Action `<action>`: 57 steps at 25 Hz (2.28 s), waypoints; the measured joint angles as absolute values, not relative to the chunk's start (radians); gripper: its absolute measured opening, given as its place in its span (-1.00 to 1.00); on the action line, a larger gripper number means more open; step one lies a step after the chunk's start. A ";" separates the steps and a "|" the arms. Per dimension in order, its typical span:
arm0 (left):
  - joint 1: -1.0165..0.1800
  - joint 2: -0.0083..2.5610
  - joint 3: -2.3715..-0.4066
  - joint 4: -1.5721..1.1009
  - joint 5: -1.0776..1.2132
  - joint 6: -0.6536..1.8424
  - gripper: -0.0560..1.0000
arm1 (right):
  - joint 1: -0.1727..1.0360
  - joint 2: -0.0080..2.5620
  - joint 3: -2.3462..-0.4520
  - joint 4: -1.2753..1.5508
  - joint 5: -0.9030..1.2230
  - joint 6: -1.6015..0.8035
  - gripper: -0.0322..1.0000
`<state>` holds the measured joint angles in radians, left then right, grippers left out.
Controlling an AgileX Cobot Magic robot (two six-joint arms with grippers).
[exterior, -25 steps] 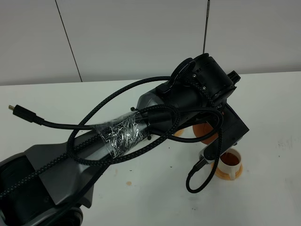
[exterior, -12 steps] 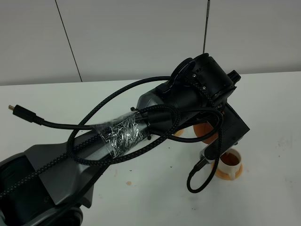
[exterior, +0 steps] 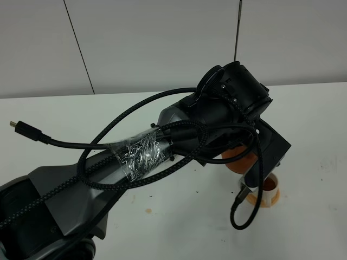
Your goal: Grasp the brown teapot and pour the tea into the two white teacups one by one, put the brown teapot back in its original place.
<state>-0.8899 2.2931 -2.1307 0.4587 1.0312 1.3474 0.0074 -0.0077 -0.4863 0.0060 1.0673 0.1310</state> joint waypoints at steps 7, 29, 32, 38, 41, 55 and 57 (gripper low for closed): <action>-0.890 2.293 -2.131 0.433 1.073 1.174 -0.56 | 0.007 -0.008 -0.486 0.006 1.067 0.131 -0.48; -0.831 2.259 -2.131 0.256 1.188 0.612 -0.56 | 0.007 -0.008 -0.486 0.006 1.067 0.131 -0.48; -0.806 2.257 -2.131 0.137 1.188 0.610 -0.56 | 0.007 -0.008 -0.486 0.006 1.067 0.131 -0.48; -0.795 2.257 -2.131 0.067 1.188 0.608 -0.56 | 0.007 -0.008 -0.486 0.006 1.067 0.131 -0.48; -0.795 2.257 -2.131 0.065 1.188 0.607 -0.56 | 0.007 -0.008 -0.486 0.006 1.067 0.131 -0.48; -0.789 2.257 -2.131 0.070 1.188 0.606 -0.56 | 0.007 -0.008 -0.486 0.006 1.067 0.131 -0.48; -0.789 2.257 -2.131 0.091 1.188 0.606 -0.56 | 0.007 -0.008 -0.486 0.006 1.067 0.131 -0.48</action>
<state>-0.7886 2.2566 -2.1307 0.0911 1.1878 0.6060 0.0074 -0.0077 -0.4863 0.0060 1.0673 0.1310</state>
